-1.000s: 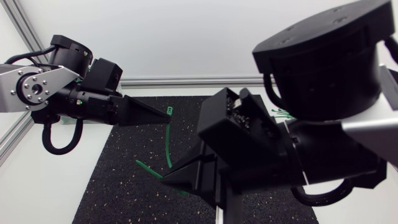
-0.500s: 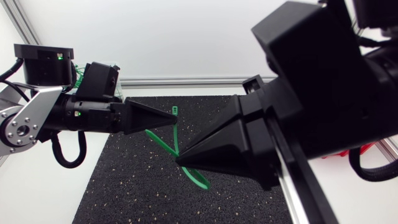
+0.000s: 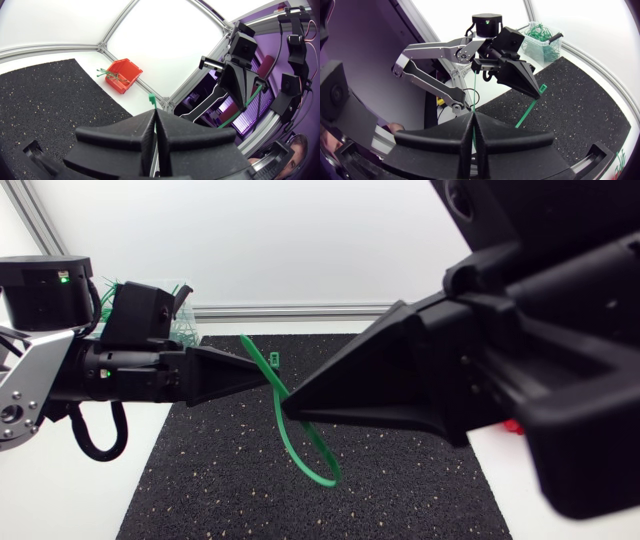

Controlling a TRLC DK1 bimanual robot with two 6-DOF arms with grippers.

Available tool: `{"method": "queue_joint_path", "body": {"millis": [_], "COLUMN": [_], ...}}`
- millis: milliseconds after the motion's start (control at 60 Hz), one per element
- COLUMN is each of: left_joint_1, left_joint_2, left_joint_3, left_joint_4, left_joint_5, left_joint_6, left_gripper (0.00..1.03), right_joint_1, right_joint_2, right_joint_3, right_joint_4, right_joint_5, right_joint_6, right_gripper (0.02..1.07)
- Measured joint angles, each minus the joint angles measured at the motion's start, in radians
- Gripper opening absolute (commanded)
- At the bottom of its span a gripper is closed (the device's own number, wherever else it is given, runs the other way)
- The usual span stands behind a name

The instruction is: Take a green cable tie from the red box, thread the tail through the head to close it, then place it in the transparent bin on the left.

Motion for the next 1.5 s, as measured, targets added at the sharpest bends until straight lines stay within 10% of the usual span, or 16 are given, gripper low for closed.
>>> {"method": "queue_joint_path", "body": {"millis": [700, 1500], "left_joint_1": [-0.071, -0.1], "left_joint_2": [-0.156, -0.227], "left_joint_3": [-0.083, -0.105], "left_joint_4": [0.13, 0.182], "left_joint_5": [-0.146, -0.284], "left_joint_6": [-0.106, -0.109], "left_gripper": [0.04, 0.04], "right_joint_1": [-0.12, -0.211], "right_joint_2": [0.13, 0.183], "right_joint_3": [0.029, 0.041], "right_joint_4": [0.064, 0.116], "right_joint_5": [-0.269, -0.359], "right_joint_6": [0.793, 0.995], "right_gripper": [0.07, 0.07]}}
